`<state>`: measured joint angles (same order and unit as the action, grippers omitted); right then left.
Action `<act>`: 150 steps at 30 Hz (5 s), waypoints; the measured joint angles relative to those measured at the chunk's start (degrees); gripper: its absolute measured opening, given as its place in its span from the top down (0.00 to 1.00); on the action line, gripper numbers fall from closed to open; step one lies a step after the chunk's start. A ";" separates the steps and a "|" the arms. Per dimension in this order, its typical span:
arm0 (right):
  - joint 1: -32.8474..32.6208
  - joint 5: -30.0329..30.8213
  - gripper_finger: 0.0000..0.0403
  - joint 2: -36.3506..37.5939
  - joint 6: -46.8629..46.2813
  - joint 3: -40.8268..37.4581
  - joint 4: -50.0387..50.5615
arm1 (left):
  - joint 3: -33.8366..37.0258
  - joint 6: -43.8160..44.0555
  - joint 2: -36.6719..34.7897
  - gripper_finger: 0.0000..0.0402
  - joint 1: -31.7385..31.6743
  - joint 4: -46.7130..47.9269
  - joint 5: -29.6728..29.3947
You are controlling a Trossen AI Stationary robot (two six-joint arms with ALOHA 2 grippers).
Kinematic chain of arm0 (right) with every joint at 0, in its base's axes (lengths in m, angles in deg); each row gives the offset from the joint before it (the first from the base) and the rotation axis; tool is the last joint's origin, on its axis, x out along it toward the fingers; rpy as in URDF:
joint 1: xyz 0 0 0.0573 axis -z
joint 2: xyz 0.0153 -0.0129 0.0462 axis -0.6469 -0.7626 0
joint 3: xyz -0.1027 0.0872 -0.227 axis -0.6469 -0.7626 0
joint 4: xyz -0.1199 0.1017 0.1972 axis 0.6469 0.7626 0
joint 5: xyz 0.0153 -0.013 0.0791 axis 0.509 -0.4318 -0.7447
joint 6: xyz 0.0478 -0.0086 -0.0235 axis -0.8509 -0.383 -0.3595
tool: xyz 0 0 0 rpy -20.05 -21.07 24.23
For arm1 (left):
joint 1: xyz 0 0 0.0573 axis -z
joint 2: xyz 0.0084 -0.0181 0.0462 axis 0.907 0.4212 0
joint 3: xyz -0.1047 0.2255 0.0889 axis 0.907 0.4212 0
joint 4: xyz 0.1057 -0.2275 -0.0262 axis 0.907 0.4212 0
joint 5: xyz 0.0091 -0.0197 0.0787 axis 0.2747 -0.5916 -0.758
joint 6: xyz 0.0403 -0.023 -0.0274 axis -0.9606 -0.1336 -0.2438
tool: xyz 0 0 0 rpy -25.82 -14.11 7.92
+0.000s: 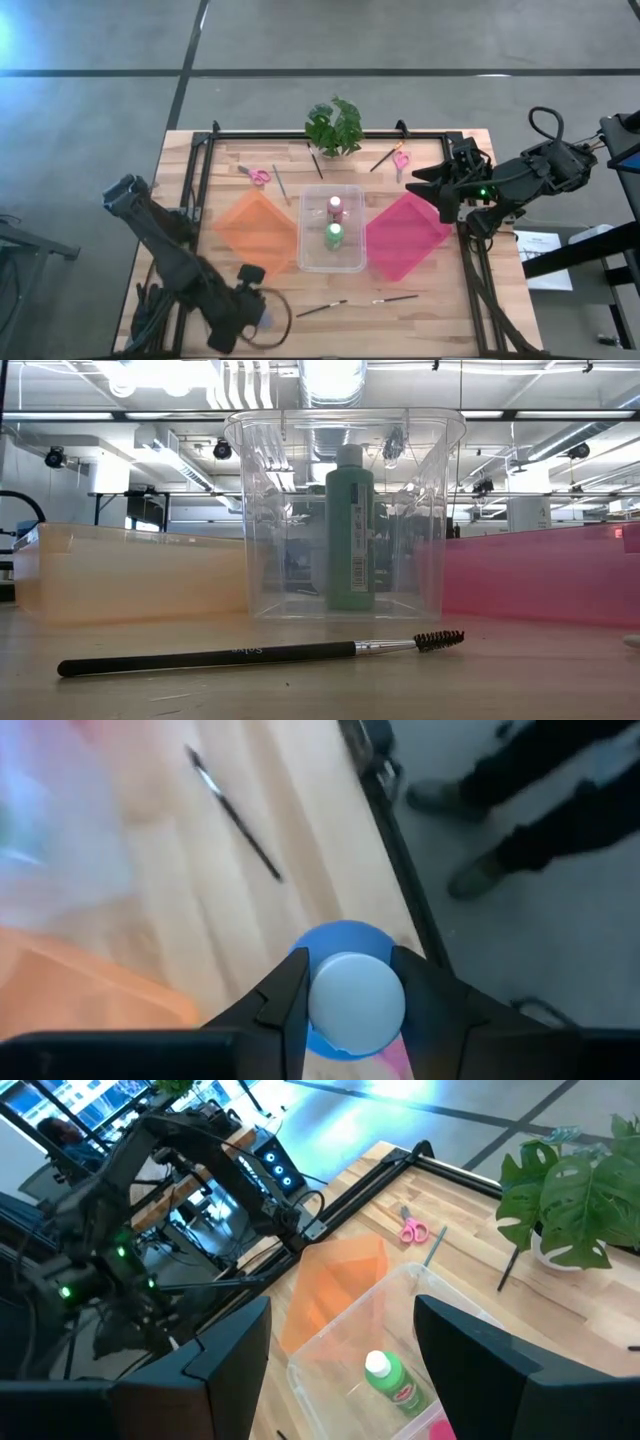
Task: Pick & Place Paint Supplies
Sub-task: Put the blue paint bottle into the transparent bin
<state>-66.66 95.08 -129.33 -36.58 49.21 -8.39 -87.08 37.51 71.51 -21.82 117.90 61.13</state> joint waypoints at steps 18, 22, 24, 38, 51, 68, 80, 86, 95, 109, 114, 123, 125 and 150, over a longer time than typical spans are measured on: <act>-0.02 -0.24 0.40 0.02 0.24 0.00 0.04 | -30.99 -8.74 7.27 0.70 -20.36 19.81 0.93; -0.02 -0.31 0.40 0.09 0.59 0.00 0.25 | -40.19 -9.45 12.67 0.70 -22.78 24.81 1.62; -0.02 -0.35 0.40 0.12 0.99 0.00 0.43 | -44.07 -9.54 14.92 0.70 -23.74 26.17 1.59; -0.04 -0.81 0.40 0.52 2.65 0.00 2.89 | -46.48 -3.28 19.72 0.70 -26.55 21.46 1.54; -0.03 -1.23 0.40 1.91 6.29 0.00 2.93 | -46.51 0.82 22.48 0.70 -28.06 17.85 -0.57; -0.04 -3.41 0.40 2.80 8.48 0.00 2.97 | -45.55 3.40 24.79 0.70 -29.49 17.17 -2.00; -0.04 -3.43 0.40 2.78 8.61 0.00 2.97 | -44.96 3.66 27.44 0.70 -29.49 17.19 -1.04; -0.04 -3.45 0.40 2.78 8.61 0.00 2.97 | -44.06 3.66 27.80 0.70 -29.49 17.16 -1.03; -0.04 -3.43 0.40 2.78 8.83 0.00 2.99 | -43.76 3.77 28.66 0.70 -29.44 17.07 -1.46; -0.02 -3.41 0.40 2.78 8.79 -0.04 3.10 | -36.23 7.68 29.00 0.70 -27.08 12.64 -3.66; -0.04 -3.39 0.40 2.75 8.81 -0.04 3.19 | -35.07 9.60 29.15 0.70 -26.10 10.43 -5.12; -0.04 -3.37 0.40 2.75 8.93 -0.04 4.03 | -30.82 11.54 29.18 0.70 -26.06 7.99 -5.10; -0.04 -3.34 0.40 2.75 8.86 -0.04 4.28 | -30.62 11.57 29.18 0.70 -26.06 7.96 -5.09; -0.03 -3.17 0.40 2.80 9.84 -0.04 4.26 | -26.89 12.45 29.20 0.70 -26.37 3.60 -5.11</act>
<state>-66.69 91.91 -126.53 -26.74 49.16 -4.12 -113.97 49.96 100.71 -48.20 121.50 56.02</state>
